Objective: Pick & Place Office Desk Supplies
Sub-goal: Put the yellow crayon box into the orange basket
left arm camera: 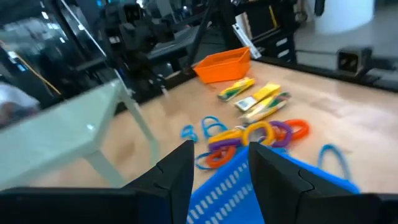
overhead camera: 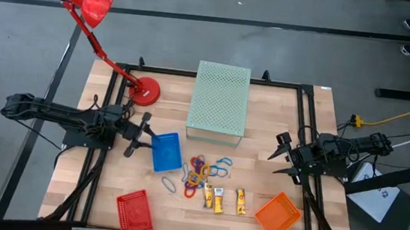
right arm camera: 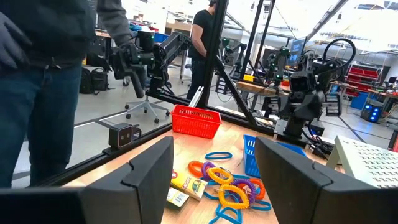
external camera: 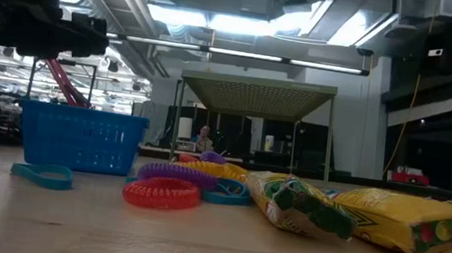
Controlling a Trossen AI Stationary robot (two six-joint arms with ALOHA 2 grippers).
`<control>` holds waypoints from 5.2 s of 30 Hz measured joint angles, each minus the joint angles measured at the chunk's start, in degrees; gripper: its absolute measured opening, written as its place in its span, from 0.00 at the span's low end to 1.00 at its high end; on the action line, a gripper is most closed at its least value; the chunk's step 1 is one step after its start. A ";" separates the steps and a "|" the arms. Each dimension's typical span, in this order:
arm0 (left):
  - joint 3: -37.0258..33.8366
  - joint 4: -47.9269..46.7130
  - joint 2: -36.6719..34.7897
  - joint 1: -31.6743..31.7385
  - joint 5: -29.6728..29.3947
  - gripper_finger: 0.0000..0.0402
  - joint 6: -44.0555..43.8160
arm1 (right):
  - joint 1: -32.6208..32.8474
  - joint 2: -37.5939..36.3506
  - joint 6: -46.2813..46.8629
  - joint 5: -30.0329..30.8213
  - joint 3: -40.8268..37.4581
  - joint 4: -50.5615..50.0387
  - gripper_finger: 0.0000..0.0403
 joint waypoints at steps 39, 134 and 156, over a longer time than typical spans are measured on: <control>2.10 12.92 -0.04 -0.50 -43.89 0.37 -60.38 | -0.06 0.00 -4.59 0.37 0.00 0.09 0.56; 85.18 -83.27 40.35 -3.59 -37.51 0.38 -40.17 | -5.33 64.99 55.67 54.61 83.15 -74.88 0.56; 70.12 -40.67 45.14 -15.88 -32.88 0.38 -64.13 | 2.73 71.83 65.09 26.52 73.75 -66.42 0.56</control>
